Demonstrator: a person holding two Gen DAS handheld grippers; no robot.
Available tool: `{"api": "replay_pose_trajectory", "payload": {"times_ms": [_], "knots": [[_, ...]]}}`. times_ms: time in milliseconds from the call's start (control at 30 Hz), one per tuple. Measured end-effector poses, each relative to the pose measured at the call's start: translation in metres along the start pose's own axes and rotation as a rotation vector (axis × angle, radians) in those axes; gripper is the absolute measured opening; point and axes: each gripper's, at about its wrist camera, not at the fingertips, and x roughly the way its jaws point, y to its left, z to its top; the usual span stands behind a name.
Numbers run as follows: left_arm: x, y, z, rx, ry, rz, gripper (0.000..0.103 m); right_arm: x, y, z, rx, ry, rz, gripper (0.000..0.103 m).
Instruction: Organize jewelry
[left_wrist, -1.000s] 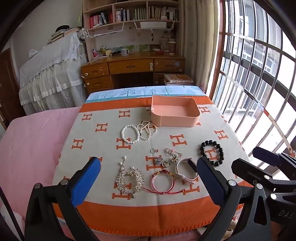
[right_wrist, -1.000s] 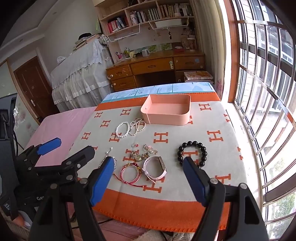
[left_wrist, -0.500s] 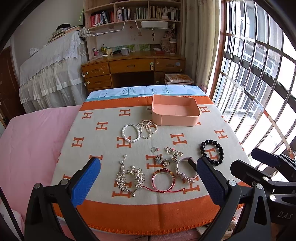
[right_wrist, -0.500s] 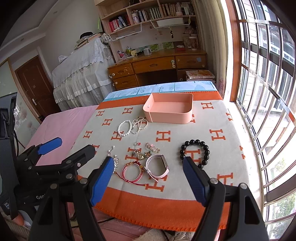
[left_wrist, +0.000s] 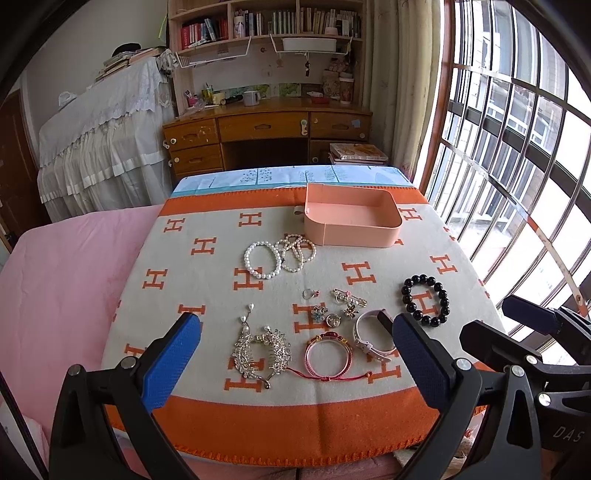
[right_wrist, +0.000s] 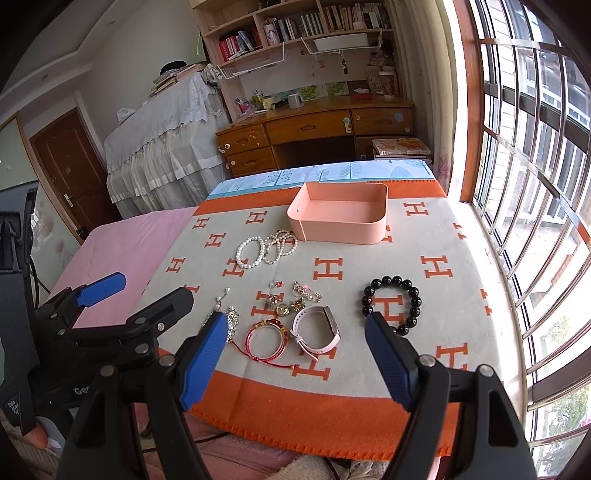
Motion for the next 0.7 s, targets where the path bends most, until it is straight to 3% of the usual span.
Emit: {"api": "replay_pose_trajectory", "payload": {"times_ms": [700], "knots": [[0.0050,0.0055,-0.0014,-0.007,0.021,0.004,0.102,0.0071,0.0038,-0.0035,0.001,0.027,0.011,0.077]]}}
